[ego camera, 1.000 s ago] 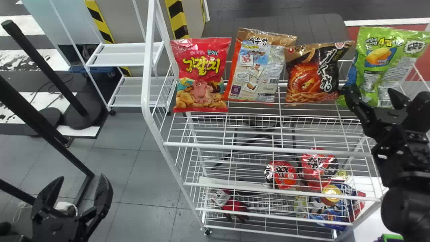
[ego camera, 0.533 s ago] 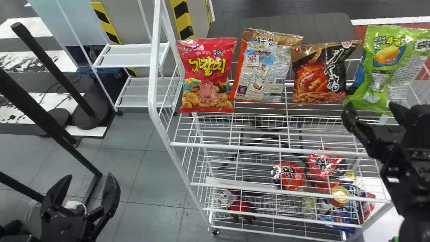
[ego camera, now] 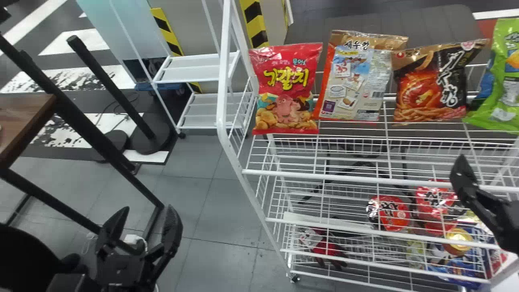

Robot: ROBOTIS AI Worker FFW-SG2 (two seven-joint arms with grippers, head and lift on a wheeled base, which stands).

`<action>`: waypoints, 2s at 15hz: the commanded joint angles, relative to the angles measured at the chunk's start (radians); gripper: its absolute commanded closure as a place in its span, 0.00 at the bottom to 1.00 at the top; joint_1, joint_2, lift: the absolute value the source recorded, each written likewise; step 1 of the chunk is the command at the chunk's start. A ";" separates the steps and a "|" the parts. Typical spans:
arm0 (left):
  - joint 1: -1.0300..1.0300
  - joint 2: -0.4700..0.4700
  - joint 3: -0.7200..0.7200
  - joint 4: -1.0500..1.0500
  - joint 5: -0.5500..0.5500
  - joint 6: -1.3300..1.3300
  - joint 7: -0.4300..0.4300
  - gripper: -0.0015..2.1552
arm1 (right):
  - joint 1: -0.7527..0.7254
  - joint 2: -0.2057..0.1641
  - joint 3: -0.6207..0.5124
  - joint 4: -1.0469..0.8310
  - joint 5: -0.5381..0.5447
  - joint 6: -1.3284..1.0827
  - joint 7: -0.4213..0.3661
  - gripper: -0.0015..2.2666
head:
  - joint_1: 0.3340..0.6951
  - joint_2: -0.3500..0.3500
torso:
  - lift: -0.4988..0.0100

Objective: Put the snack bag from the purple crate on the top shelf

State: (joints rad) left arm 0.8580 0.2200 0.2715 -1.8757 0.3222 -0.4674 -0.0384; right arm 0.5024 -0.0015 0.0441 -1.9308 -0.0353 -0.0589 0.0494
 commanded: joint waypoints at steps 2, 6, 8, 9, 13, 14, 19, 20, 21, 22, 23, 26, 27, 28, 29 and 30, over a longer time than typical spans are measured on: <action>0.021 -0.011 -0.001 -0.042 -0.014 0.031 0.000 0.04 | 0.091 0.002 0.003 -0.039 -0.021 -0.043 0.000 0.07 | 1.00 0.96 | 0.98; 0.036 -0.030 -0.008 -0.077 -0.026 0.050 0.000 0.03 | 0.143 0.002 0.023 -0.062 -0.021 -0.046 0.000 0.07 | 1.00 0.96 | 0.98; 0.030 -0.033 -0.008 -0.086 -0.032 0.086 0.005 0.04 | 0.183 0.002 0.037 -0.099 -0.018 -0.055 0.000 0.07 | 1.00 0.97 | 0.98; 0.030 -0.037 -0.008 -0.089 -0.037 0.086 0.003 0.03 | 0.194 0.002 0.042 -0.108 -0.020 -0.064 0.000 0.07 | 1.00 0.98 | 0.98; 0.036 -0.057 -0.015 -0.111 -0.046 0.086 0.005 0.04 | 0.228 -0.018 0.051 -0.135 -0.009 -0.064 0.000 0.07 | 1.00 1.00 | 0.98; 0.042 -0.062 -0.015 -0.122 -0.046 0.086 0.006 0.04 | 0.235 -0.023 0.053 -0.142 -0.008 -0.064 0.000 0.07 | 1.00 1.00 | 0.98; 0.061 -0.068 -0.017 -0.143 -0.046 0.086 0.014 0.04 | 0.255 -0.043 0.060 -0.149 -0.006 -0.064 0.000 0.07 | 1.00 1.00 | 0.98; 0.067 -0.068 -0.018 -0.149 -0.046 0.086 0.014 0.04 | 0.261 -0.048 0.062 -0.152 -0.008 -0.064 0.000 0.07 | 1.00 1.00 | 0.98; 0.070 -0.068 -0.018 -0.152 -0.046 0.086 0.014 0.03 | 0.266 -0.048 0.062 -0.155 -0.008 -0.064 0.000 0.07 | 1.00 1.00 | 0.98; 0.070 -0.068 -0.018 -0.152 -0.046 0.086 0.014 0.04 | 0.268 -0.049 0.063 -0.157 -0.008 -0.064 0.000 0.07 | 1.00 1.00 | 0.98; 0.072 -0.068 -0.020 -0.154 -0.048 0.086 0.015 0.04 | 0.269 -0.052 0.062 -0.155 -0.008 -0.064 0.000 0.07 | 1.00 1.00 | 0.98; 0.076 -0.071 -0.023 -0.158 -0.052 0.083 0.017 0.03 | 0.280 -0.060 0.062 -0.169 -0.008 -0.061 0.000 0.07 | 1.00 1.00 | 0.98; 0.076 -0.076 -0.024 -0.161 -0.055 0.083 0.017 0.03 | 0.286 -0.064 0.062 -0.171 -0.008 -0.061 0.000 0.07 | 1.00 1.00 | 0.98; 0.078 -0.077 -0.024 -0.165 -0.058 0.083 0.017 0.03 | 0.288 -0.064 0.062 -0.171 -0.008 -0.061 0.000 0.07 | 1.00 1.00 | 0.98; 0.081 -0.077 -0.024 -0.166 -0.058 0.083 0.017 0.03 | 0.291 -0.066 0.062 -0.169 -0.009 -0.061 0.000 0.07 | 1.00 1.00 | 0.98; 0.082 -0.077 -0.024 -0.168 -0.058 0.083 0.017 0.03 | 0.294 -0.067 0.062 -0.171 -0.008 -0.061 0.000 0.07 | 1.00 1.00 | 0.98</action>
State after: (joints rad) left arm 0.9379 0.1429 0.2469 -2.0411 0.2645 -0.3842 -0.0214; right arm 0.7920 -0.0669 0.1058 -2.1006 -0.0433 -0.1204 0.0491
